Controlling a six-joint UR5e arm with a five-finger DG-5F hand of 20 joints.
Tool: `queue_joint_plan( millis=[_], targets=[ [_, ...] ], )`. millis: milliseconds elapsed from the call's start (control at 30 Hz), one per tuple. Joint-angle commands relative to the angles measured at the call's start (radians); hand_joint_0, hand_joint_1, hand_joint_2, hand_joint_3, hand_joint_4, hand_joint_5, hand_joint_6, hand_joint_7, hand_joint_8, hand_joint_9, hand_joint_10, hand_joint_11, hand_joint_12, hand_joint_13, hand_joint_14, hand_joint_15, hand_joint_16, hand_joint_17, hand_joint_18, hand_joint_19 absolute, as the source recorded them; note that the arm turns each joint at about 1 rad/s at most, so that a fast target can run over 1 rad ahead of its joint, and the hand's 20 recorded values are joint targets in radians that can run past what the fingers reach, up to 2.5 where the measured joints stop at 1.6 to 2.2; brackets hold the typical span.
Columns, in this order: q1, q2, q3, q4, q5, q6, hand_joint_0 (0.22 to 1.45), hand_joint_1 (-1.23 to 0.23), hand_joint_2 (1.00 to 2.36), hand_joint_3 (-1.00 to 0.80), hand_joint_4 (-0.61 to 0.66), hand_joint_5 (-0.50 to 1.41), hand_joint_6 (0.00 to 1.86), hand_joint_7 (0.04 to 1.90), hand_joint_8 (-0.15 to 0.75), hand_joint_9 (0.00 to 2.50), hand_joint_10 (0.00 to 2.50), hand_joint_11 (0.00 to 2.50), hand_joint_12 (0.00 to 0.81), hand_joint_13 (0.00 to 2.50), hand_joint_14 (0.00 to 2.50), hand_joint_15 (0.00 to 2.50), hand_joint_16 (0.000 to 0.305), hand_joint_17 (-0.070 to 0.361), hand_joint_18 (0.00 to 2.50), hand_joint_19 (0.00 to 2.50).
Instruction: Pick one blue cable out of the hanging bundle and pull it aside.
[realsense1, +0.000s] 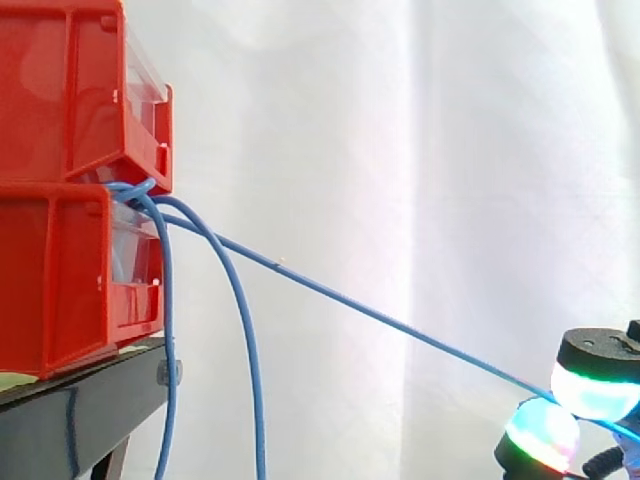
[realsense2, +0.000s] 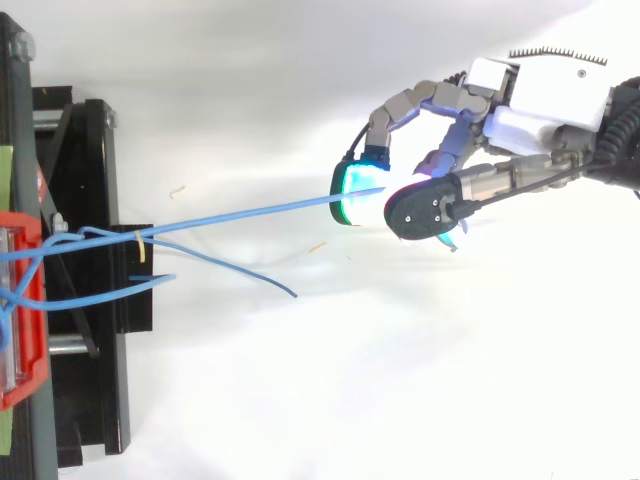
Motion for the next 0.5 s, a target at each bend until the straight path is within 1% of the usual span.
queue_joint_plan(
  millis=[0,467],
  targets=[
    [0.000,0.000,0.000,0.000,0.000,0.000,0.62,-0.69,1.01,-0.30,-0.13,-0.05,0.92,0.91,0.234,1.49,0.03,1.08,0.335,1.02,0.02,0.65,0.051,0.114,0.73,0.48],
    [0.000,0.000,0.000,0.000,0.000,0.000,0.62,-0.69,1.01,-0.30,-0.13,-0.05,0.92,0.91,0.228,1.49,0.03,1.08,0.329,1.02,0.02,0.65,0.050,0.113,0.73,0.49]
  ],
)
